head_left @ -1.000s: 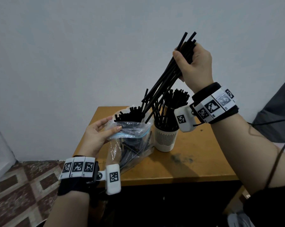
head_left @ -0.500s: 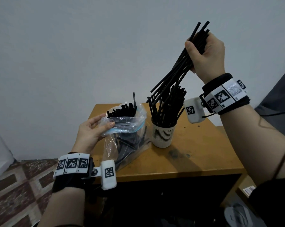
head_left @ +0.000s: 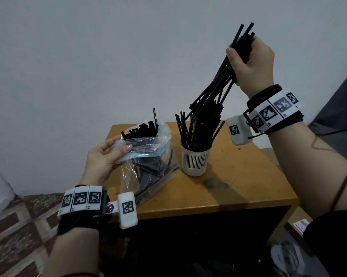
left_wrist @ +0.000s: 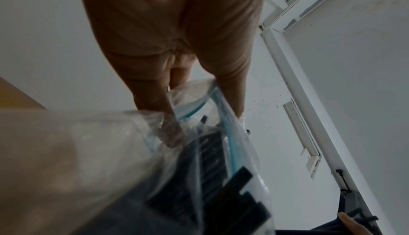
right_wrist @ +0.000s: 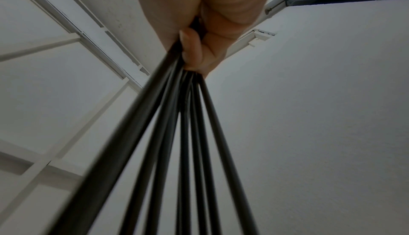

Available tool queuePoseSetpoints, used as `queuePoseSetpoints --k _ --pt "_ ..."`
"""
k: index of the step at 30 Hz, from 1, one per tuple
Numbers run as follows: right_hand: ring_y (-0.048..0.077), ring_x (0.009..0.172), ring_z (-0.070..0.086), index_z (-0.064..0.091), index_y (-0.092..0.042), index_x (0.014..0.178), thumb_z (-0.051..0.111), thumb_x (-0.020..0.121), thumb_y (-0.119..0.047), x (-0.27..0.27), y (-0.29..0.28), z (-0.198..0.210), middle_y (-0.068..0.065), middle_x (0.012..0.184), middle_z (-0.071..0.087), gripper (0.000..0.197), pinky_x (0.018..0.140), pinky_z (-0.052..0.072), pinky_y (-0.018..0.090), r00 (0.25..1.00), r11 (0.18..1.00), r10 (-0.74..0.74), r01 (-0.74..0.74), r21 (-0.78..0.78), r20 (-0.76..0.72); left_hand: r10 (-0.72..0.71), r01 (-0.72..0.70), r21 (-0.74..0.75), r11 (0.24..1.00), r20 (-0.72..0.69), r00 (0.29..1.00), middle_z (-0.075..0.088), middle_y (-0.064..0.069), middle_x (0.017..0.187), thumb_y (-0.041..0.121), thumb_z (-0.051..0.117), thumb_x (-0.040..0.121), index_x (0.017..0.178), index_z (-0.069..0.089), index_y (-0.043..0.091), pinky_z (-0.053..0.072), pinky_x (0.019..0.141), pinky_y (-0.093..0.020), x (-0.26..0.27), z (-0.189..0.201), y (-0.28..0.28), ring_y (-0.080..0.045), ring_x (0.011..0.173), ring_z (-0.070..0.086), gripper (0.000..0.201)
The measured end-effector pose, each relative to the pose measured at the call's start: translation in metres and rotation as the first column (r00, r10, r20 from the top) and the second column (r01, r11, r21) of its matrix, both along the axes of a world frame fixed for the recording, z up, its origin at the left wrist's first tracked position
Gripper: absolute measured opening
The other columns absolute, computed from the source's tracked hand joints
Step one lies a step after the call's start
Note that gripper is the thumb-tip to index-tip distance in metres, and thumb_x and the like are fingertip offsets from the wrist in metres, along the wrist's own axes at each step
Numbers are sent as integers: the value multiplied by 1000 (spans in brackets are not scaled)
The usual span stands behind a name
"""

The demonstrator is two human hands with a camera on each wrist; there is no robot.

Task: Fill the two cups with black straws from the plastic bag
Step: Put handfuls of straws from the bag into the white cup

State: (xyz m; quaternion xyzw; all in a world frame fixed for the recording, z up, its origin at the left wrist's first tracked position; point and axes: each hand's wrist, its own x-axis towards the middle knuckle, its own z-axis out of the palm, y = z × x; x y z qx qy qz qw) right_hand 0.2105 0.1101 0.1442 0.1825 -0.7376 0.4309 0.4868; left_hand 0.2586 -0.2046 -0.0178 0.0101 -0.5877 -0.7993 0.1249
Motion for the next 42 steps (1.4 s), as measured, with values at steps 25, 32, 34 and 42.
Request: queuePoseSetpoints --k 25,32,34,42 --pt "4 67 49 59 6 103 64 86 -16 21 -53 -49 14 84 68 28 65 36 -2 994 871 88 -110 479 68 18 -18 -2 1000 9 1000 66 -7 97 -3 69 76 99 62 16 58 58 -21 7 2 4 -8 66 71 30" --pt "18 67 48 53 8 105 57 93 -18 0 -45 -51 16 83 63 29 54 31 13 985 900 -49 -28 434 164 22 -22 -3 1000 20 1000 65 -8 101 4 73 68 99 63 16 58 58 -22 7 1 3 -9 67 71 35" --pt "16 67 47 52 8 106 55 94 -18 -4 -39 -52 8 81 56 28 54 34 7 981 915 -81 3 404 176 24 -24 -7 1000 20 1000 65 -8 101 0 72 73 99 62 16 58 58 -22 7 1 2 -9 66 71 32" --pt "18 67 51 50 7 108 52 96 -18 -18 -16 -51 5 80 55 28 53 34 5 984 958 -118 78 278 132 13 -13 2 1000 31 999 65 -8 102 10 74 60 99 62 17 60 63 -25 7 1 3 -10 68 71 41"
